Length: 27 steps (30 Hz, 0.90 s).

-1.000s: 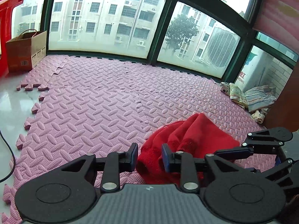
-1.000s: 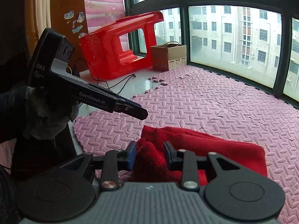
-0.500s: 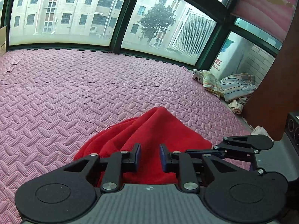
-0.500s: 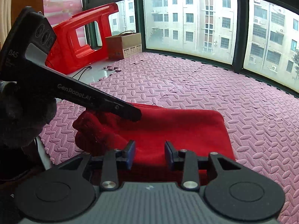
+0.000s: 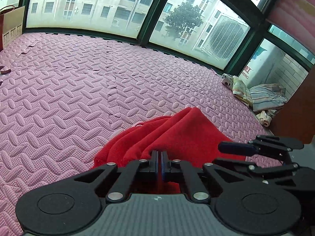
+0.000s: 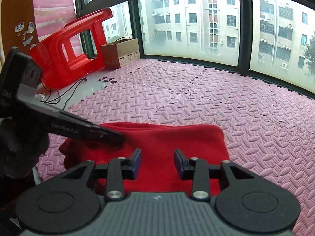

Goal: Fold clothes

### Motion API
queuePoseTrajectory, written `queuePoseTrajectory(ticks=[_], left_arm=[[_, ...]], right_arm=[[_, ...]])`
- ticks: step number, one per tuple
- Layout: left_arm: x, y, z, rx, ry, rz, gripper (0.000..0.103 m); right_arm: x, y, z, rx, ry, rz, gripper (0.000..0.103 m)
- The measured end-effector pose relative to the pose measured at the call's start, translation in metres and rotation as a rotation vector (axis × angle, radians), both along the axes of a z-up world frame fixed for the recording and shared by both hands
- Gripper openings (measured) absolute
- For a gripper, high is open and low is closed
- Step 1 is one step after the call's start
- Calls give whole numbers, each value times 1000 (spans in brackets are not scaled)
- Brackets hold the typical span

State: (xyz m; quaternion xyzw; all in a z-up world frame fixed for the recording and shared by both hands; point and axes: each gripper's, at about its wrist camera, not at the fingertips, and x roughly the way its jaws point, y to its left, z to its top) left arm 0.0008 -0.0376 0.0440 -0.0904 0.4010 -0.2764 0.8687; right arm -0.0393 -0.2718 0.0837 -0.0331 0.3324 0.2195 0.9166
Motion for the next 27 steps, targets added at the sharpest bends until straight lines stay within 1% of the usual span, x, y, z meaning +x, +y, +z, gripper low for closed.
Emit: queuePoseTrajectory(ticks=[3,4,7,8,11,14,16,17,19,21,24,27], left_arm=[[0,0,0,3,-1,-1,5],[0,0,0,4,-1,-1,5],[-1,-1,-1,11,-4,-2,5],[-1,-1,-1,16,-6,-4,5],[0,1,-3,10,-4,-6,5],[-1,4,-1,-14,3,-11,5],[-6,6,4,-16,-13,-16,6],[-8,6,7,-16,-23,-19,6],[-13,9,11,-12,-35,-15,6],[-17,12,13,-7,-49,-5,6],[-17,14,12,-3,-53,-2,6],[-16,15,9,1,-50,-3,6]], right_arm=[[26,-2,-4,-36,6,-21,36],[41,-2,-9,-50,15,-28,36],[67,4,-21,-85,57,-32,36],[73,7,-26,-104,82,-30,36],[75,8,-30,-108,85,-33,36],[66,9,-22,-112,64,-33,36],[48,13,-9,-111,38,8,37],[40,15,-5,-98,33,28,39],[21,21,4,-70,31,74,40],[1,29,9,-62,14,122,43],[-26,40,11,-78,-26,164,44],[-45,44,12,-115,-86,156,44]])
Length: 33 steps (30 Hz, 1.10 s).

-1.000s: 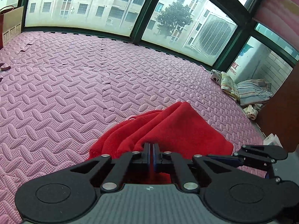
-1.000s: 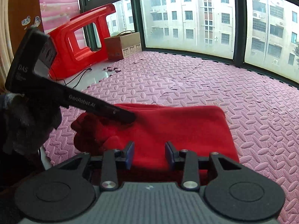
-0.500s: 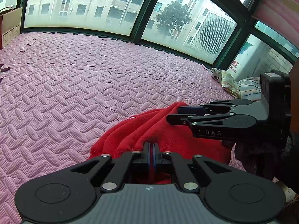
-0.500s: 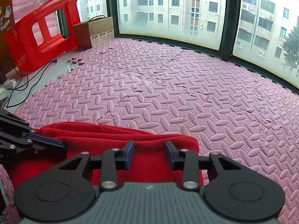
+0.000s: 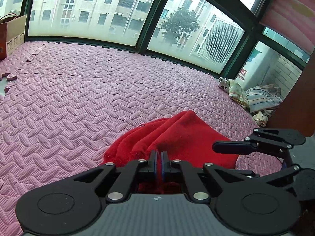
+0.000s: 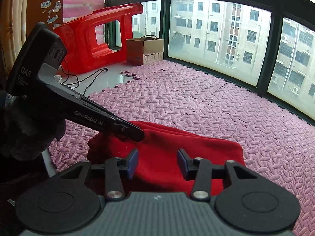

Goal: Fold clothes

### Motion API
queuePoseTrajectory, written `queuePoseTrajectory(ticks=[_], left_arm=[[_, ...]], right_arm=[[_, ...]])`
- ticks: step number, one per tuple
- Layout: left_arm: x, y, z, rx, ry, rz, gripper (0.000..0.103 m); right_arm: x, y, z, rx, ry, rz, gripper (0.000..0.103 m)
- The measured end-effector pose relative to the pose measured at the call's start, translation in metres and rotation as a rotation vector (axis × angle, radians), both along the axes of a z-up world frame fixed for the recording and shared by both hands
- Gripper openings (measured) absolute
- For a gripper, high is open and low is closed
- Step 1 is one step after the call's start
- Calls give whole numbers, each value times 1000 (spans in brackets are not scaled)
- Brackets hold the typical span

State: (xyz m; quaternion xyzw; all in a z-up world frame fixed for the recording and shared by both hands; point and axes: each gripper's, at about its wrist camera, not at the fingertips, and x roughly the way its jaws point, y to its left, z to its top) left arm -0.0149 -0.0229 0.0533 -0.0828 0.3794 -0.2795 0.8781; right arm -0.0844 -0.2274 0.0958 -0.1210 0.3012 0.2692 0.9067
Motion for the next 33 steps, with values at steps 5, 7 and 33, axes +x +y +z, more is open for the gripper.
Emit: queuePoseTrajectory(ticks=[5,7,33], left_arm=[[-1,1,-3,3,-2,9,6],[-1,0,-4,6,-2,12,6],[-19,24,2,-39,124,328,79]], right_arm=[[-12,-3,-10,34,39,-36,42],[-12,-4,-19,57,63,-52,40],[-18,47,-18,56,13,205,42]])
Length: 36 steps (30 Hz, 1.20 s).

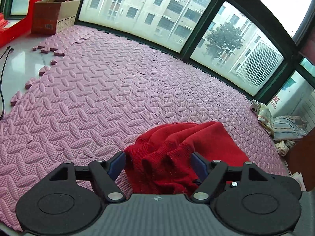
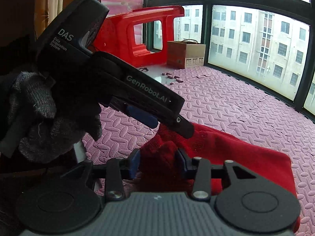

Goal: Fold clothes

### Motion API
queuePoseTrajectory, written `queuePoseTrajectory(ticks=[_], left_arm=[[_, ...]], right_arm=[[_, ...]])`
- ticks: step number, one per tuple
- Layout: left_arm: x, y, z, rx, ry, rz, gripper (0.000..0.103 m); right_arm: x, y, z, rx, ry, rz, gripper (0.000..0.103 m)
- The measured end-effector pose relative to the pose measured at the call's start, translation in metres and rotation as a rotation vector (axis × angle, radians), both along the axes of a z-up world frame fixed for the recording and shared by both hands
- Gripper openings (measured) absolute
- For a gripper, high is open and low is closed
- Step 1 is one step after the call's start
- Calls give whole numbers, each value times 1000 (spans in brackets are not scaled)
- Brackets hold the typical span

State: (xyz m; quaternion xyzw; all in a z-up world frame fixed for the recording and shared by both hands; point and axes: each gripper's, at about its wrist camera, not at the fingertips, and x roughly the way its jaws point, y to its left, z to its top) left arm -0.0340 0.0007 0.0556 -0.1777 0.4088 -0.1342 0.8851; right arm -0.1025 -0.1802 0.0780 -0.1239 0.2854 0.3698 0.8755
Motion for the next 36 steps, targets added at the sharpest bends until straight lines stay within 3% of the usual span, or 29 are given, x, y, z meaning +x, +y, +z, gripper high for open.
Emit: queuePoseTrajectory(ticks=[2,11,17,25,30,36], left_arm=[[1,-1,-6,-4,22,10,83],[11,1,-25,-57,106,31,82],[13,-1,-28,-74,115,21,72],[14,-4,-24,-60,105,-6,58],[15,-3,-23,-57,103,-20,53],[17,-3,-25,-63,113,-28,56]], right_arm=[[0,-2,0,9,6,1,43],[-5,-26,16,58,42,-19,44],[15,-85,31,148,104,-210,47],[84,-152,1,151,152,-526,50],[115,-175,-34,237,319,-570,50],[127,-185,-52,352,424,-576,49]])
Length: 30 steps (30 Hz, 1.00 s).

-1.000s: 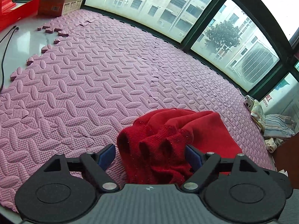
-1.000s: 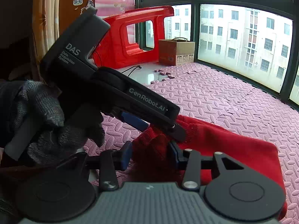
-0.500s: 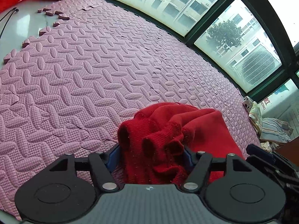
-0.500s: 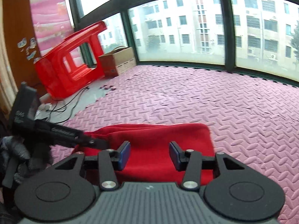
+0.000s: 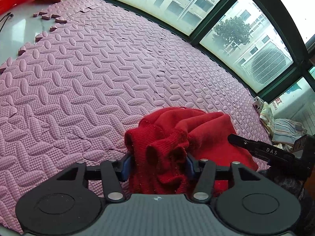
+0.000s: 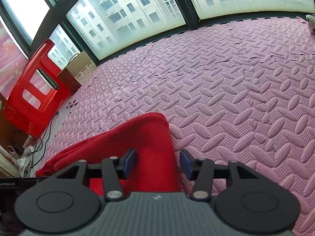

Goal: Fold clothes

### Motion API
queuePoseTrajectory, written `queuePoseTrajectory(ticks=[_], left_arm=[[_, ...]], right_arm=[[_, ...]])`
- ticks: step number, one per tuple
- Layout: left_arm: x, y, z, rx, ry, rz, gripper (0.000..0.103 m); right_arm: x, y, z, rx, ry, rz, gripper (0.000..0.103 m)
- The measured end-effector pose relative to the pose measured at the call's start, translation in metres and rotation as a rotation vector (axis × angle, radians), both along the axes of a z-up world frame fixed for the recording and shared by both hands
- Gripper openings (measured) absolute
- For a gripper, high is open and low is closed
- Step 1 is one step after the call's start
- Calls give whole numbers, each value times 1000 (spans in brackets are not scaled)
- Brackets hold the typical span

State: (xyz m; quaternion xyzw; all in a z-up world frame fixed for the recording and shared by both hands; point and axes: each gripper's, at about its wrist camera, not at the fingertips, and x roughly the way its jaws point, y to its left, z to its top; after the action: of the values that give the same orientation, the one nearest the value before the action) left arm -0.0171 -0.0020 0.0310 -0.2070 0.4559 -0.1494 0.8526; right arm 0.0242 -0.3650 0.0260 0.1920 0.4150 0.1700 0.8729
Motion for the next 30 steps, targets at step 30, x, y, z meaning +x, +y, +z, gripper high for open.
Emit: queuePoseTrajectory(ticks=[30], left_arm=[[95,-181,49,87,-137,-370,33]], right_arm=[[-37,-129,63,-79,-162,-397,22]])
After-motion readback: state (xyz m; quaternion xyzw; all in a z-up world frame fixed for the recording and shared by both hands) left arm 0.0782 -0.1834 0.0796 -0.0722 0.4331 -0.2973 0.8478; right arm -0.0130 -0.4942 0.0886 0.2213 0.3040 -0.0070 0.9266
